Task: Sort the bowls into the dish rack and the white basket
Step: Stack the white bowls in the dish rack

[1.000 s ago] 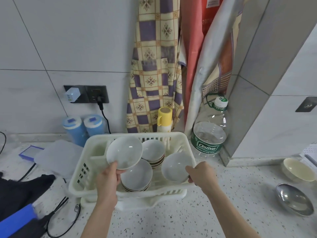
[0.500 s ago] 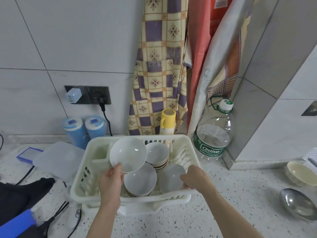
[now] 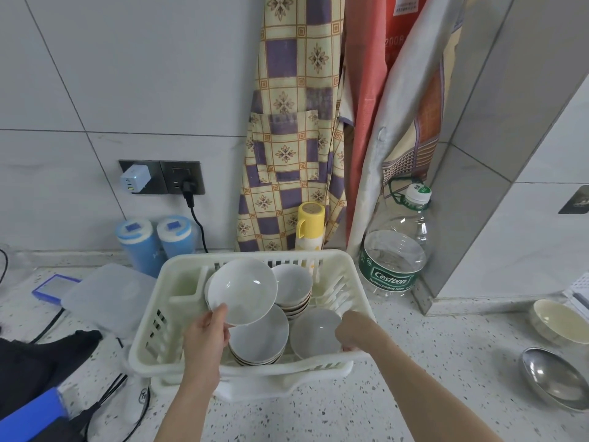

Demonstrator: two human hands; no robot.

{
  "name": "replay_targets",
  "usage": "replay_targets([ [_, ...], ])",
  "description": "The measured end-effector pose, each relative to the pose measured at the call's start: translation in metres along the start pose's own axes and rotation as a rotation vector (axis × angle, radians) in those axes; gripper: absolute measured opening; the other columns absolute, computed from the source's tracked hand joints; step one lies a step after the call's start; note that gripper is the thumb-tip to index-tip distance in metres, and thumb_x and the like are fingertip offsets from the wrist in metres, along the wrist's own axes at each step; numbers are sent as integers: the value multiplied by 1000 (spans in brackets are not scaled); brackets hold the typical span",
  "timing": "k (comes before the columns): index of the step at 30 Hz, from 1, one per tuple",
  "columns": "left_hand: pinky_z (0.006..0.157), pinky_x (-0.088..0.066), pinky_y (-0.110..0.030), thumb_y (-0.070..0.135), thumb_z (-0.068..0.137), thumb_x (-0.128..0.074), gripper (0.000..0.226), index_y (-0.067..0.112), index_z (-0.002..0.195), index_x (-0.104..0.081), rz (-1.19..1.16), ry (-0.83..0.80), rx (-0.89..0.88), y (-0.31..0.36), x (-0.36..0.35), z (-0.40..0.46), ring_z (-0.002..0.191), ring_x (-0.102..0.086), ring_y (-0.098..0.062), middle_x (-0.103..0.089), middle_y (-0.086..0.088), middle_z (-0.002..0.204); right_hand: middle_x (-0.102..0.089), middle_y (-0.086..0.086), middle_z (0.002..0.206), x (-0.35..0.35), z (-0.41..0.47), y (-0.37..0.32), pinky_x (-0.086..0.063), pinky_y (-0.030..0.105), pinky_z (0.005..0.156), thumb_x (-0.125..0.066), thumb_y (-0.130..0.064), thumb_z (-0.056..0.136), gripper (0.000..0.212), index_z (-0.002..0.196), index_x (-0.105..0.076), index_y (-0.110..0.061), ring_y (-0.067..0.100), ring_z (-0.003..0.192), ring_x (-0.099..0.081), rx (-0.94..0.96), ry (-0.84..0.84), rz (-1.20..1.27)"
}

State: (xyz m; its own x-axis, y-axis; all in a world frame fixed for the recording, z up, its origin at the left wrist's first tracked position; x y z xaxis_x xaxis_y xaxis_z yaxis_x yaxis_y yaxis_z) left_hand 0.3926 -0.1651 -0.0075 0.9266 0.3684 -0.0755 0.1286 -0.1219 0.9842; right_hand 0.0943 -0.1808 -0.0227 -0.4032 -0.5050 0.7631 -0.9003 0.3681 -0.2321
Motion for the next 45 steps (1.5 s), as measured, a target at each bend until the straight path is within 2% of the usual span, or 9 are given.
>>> replay_targets([
  [3, 39, -34, -13, 23, 93, -60, 42, 16, 53, -49, 13, -4, 9, 0, -1, 0, 42, -34, -7, -39, 5, 47, -60, 1, 86, 1, 2, 2, -46, 24, 59, -48, -3, 85, 10, 91, -55, -6, 14, 70, -57, -31, 47, -92],
  [7, 41, -38, -14, 23, 93, -60, 38, 12, 58, -52, 19, 11, 21, 1, 0, 0, 45, -35, -11, -41, 2, 49, -62, 4, 112, 0, 4, 0, -52, 32, 78, -43, -11, 92, 32, 122, -53, -10, 23, 104, -64, -27, 171, -296],
  [11, 43, -39, -17, 23, 93, -60, 38, 13, 58, -53, 41, 7, 25, 1, 0, -1, 43, -36, -7, -41, 3, 47, -64, 3, 116, -3, 5, -2, -51, 31, 71, -45, -13, 92, 33, 125, -53, -13, 22, 103, -65, -25, 196, -379],
  [19, 51, -38, -23, 26, 93, -60, 35, 15, 61, -56, 79, 5, 46, 0, -1, -2, 47, -38, -10, -44, 6, 46, -64, 2, 117, -2, 2, -2, -52, 32, 87, -42, -15, 92, 32, 121, -56, -13, 21, 106, -63, 27, 164, -329],
  [26, 53, -34, -26, 25, 94, -59, 40, 16, 55, -55, 108, 28, 41, 6, -1, -5, 47, -34, -11, -42, 6, 45, -66, 1, 106, 2, -7, -2, -51, 26, 71, -46, -10, 93, 25, 112, -61, -14, 18, 94, -64, 33, 335, -232],
  [32, 54, -36, -27, 25, 94, -60, 39, 15, 57, -56, 113, 42, 68, 4, -2, -6, 52, -36, -14, -44, 8, 43, -55, 0, 89, 6, -7, 2, -40, 23, 63, -43, -10, 89, 22, 107, -57, -12, 18, 79, -53, 99, 253, -76],
  [36, 53, -36, -26, 28, 94, -61, 35, 11, 64, -60, 130, 34, 64, 2, -3, -5, 52, -38, -14, -45, 9, 43, -52, -1, 78, 7, -9, 5, -31, 20, 49, -43, -10, 88, 5, 86, -46, -14, 20, 76, -52, 129, 203, -30],
  [41, 54, -35, -26, 31, 94, -60, 32, 3, 83, -72, 175, 27, 80, 0, -4, -3, 50, -37, -13, -45, 12, 40, -45, -4, 69, 8, -12, 5, -31, 21, 49, -43, -10, 88, 23, 68, -36, -18, 20, 74, -51, 149, 176, 33],
  [45, 57, -32, -31, 33, 94, -61, 44, 10, 59, -74, 172, 35, 90, 2, -3, -4, 50, -33, -17, -40, 4, 42, -42, 1, 62, 16, -16, 13, -31, 21, 48, -41, -7, 90, 27, 64, -35, -11, 16, 54, -42, 160, 345, 207],
])
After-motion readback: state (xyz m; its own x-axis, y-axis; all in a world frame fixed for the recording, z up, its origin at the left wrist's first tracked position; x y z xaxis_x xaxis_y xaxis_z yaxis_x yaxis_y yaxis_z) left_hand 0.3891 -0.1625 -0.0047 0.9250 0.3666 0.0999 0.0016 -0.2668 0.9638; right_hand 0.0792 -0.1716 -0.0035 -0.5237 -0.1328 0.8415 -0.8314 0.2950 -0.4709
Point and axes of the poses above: each hand's wrist, its own z-axis towards the middle knuckle, its own x-axis out of the back of the hand, y = z × x, the point moved 8 cm from there along z, towards the middle knuckle
